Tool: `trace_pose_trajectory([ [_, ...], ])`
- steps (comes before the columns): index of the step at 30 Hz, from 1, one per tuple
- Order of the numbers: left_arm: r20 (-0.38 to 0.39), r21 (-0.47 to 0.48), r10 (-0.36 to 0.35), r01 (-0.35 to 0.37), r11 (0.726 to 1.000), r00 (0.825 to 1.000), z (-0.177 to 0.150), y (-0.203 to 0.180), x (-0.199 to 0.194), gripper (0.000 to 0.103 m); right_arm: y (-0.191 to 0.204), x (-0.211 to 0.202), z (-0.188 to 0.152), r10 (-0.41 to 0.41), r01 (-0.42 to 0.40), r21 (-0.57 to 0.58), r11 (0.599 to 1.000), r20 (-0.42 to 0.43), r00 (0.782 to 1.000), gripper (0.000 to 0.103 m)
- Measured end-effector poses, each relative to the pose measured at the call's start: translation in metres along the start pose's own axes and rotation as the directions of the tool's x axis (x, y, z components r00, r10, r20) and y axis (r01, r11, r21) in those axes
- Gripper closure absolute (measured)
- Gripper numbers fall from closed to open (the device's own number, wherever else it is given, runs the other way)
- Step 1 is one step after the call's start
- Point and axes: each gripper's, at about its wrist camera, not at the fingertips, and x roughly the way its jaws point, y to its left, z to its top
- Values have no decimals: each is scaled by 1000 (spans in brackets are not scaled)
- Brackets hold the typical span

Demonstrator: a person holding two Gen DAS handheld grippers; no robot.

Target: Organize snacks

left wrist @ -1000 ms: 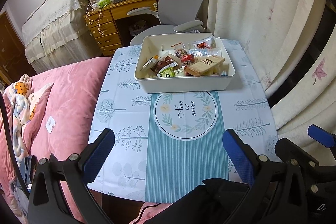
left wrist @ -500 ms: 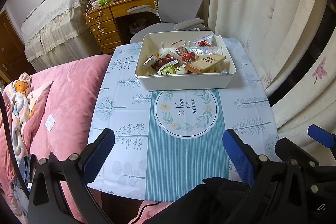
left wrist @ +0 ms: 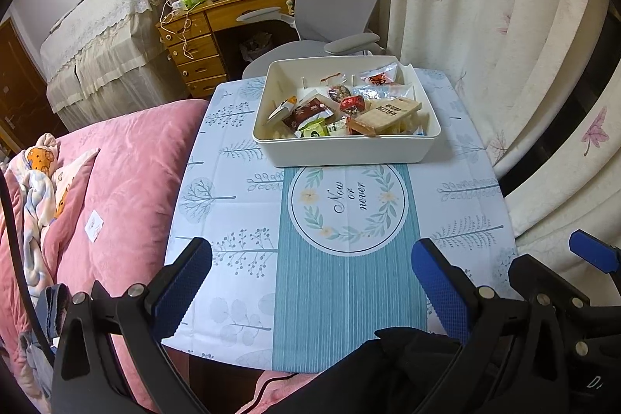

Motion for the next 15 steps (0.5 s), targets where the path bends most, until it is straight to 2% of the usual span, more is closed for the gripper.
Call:
trace_pose_trajectory([
  [15, -12, -21, 26, -26, 999, 1000, -1, 17, 3, 1, 14, 11, 8, 25, -26, -24, 999, -17, 1000, 0],
])
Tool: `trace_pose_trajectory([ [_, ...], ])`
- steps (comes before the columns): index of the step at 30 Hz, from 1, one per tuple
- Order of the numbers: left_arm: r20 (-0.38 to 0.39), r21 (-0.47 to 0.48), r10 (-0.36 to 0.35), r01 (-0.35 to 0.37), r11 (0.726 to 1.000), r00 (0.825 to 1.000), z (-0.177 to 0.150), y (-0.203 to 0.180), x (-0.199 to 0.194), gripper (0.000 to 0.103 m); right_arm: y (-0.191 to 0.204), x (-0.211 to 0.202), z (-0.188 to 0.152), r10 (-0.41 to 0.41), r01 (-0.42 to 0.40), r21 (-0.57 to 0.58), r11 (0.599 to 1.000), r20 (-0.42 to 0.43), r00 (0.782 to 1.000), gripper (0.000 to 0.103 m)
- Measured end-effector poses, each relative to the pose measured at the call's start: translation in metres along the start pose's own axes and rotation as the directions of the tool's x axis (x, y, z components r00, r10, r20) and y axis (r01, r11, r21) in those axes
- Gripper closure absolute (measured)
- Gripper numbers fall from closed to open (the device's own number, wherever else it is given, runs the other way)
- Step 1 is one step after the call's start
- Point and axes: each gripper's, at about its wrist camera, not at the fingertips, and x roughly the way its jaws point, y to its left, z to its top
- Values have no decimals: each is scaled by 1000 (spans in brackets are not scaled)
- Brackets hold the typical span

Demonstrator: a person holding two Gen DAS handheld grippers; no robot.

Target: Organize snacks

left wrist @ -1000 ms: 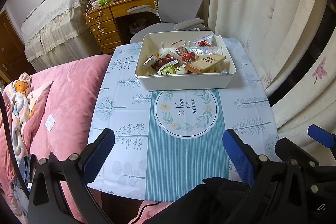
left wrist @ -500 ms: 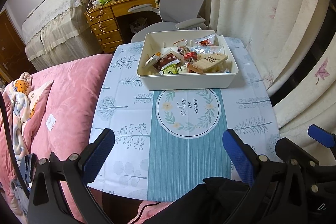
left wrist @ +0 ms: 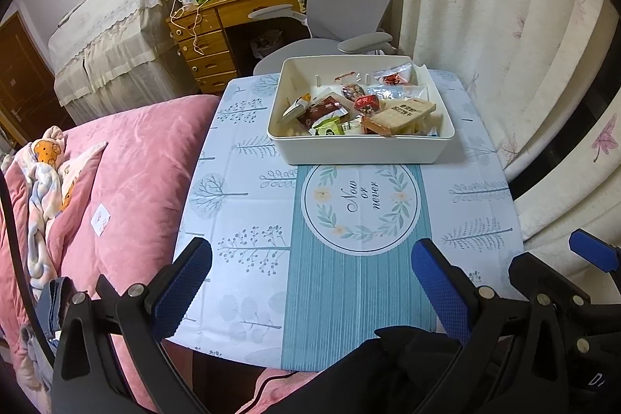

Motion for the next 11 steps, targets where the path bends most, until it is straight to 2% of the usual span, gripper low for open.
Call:
trace_pose_trajectory([
  [11, 0, 2, 9, -9, 1000, 1000, 5, 6, 2, 1, 6, 4, 6, 9, -9, -3, 1000, -5, 1000, 0],
])
